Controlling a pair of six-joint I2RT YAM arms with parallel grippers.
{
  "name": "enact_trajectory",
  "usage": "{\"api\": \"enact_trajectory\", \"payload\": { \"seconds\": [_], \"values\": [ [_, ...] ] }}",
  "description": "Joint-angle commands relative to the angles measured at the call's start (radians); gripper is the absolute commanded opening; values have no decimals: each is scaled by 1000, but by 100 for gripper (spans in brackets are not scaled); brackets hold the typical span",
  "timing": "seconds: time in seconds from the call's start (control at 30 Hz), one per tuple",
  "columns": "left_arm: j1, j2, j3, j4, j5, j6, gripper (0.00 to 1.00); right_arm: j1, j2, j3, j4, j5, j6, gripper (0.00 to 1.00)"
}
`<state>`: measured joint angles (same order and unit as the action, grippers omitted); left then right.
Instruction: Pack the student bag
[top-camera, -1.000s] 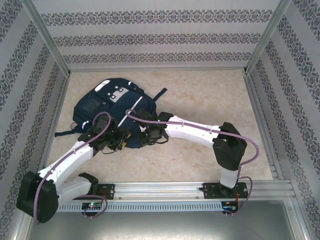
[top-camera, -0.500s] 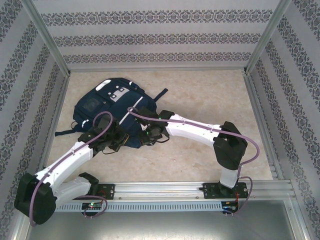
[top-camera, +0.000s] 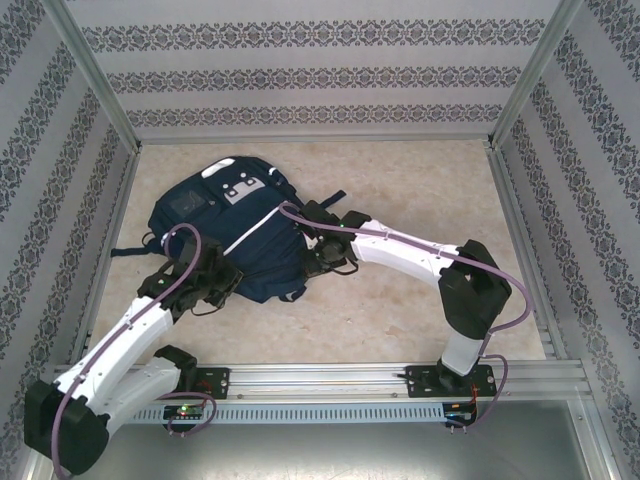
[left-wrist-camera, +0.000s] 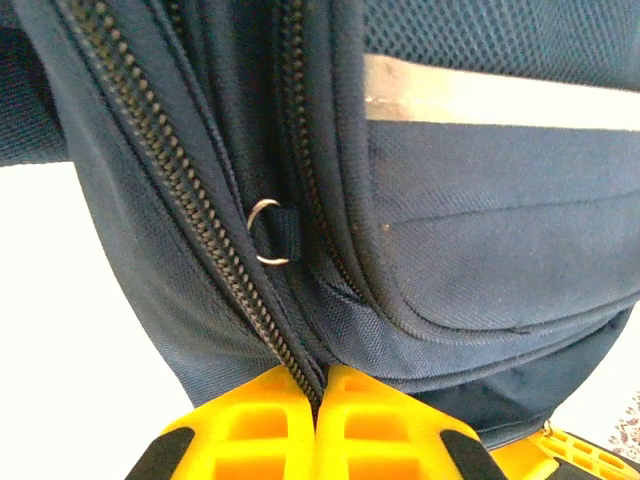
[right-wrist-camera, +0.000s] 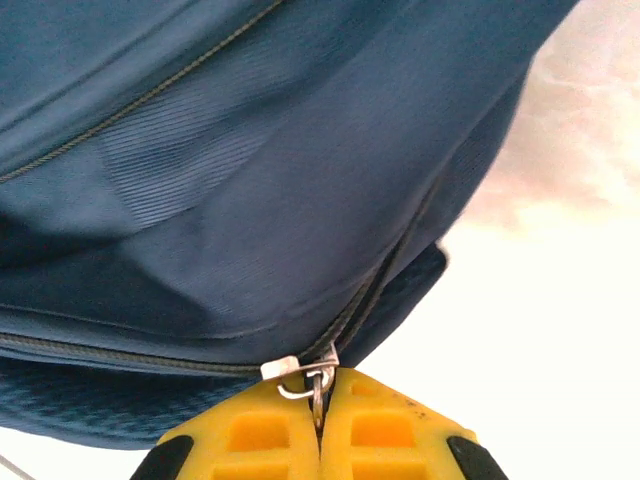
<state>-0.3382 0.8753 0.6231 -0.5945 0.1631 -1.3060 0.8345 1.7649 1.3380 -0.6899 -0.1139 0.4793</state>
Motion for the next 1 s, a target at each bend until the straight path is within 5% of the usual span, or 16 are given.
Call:
{"api": "enact_trajectory", "payload": {
  "seconds": [0.0,0.23,0.43,0.57,0.63,0.73,0.97],
  "values": [
    [114,-32,-8,-96,-89,119,0,-44,-20,-10,-101,124,-56,0],
    [374,26,69,-158,-23,390,0,-16,28,66,-88,107,-92,0],
    [499,153,134,-176,46,517,0,68,40,85,-17,32,-48,0],
    [499,128,140,-199,174,455,33,124,63,105,20,9,-19,0],
    [491,71,130,-210,231,394,44,135,71,107,35,-4,-10,0],
    [435,6,122,-240,277,284,46,138,76,103,52,-14,-7,0],
    [106,-90,73,-95,160,-107,46,138,73,102,71,-24,-33,0]
  ]
}}
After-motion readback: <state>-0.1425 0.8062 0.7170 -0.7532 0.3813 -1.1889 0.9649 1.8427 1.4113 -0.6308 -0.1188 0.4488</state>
